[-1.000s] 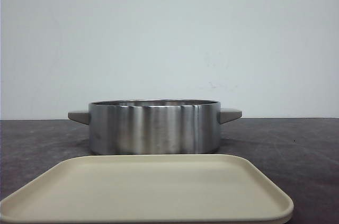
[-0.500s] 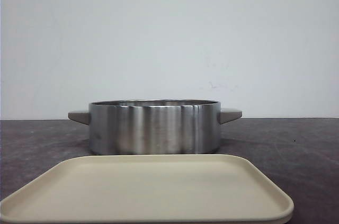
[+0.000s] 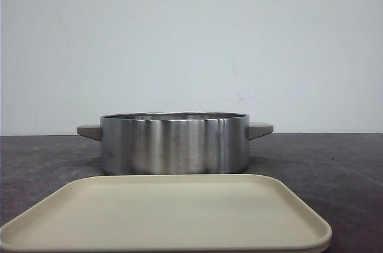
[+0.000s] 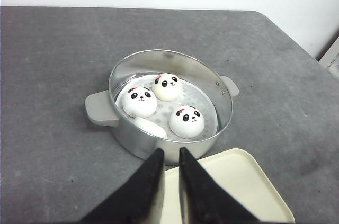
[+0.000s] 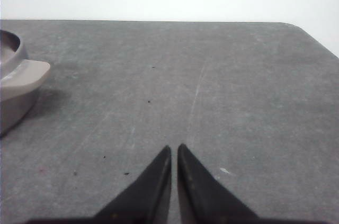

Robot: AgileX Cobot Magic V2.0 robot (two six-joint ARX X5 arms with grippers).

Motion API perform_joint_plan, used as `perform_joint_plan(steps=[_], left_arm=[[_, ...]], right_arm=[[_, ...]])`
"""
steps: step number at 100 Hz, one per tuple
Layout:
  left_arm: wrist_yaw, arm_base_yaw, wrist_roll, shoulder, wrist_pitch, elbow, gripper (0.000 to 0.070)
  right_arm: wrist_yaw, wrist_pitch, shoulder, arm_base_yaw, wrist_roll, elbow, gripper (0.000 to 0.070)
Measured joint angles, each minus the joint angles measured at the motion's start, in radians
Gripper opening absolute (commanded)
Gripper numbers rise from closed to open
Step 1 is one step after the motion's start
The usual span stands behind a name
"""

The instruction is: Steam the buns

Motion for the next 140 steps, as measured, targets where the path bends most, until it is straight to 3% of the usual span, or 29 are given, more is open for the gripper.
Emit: perform_joint_plan(steps=[52,89,103,125,140], left_arm=[[0.0,0.006,0.0,-0.007,-0.001,0.0,0.0],[-0.002,0.109,0.012,-0.193,-0.002,0.0,0.0],[-0.002,0.19,0.066,-0.24,0.0,-0.003,0.0],[0.003,0.387,0.154,-0.336,0.21,-0.225,0.0],[0.121,0.508,0.158,-0.418,0.41,-0.463,0.0]], right_arm=[[0.0,0.0,0.0,0.0,0.0,0.0,0.0013],[0.0,0.0,0.0,0.0,0.0,0.0,0.0013],[0.0,0.0,0.0,0.0,0.0,0.0,0.0013],[0.0,0.0,0.0,0.0,0.0,0.0,0.0013],[0.0,0.0,0.0,0.0,0.0,0.0,0.0013]])
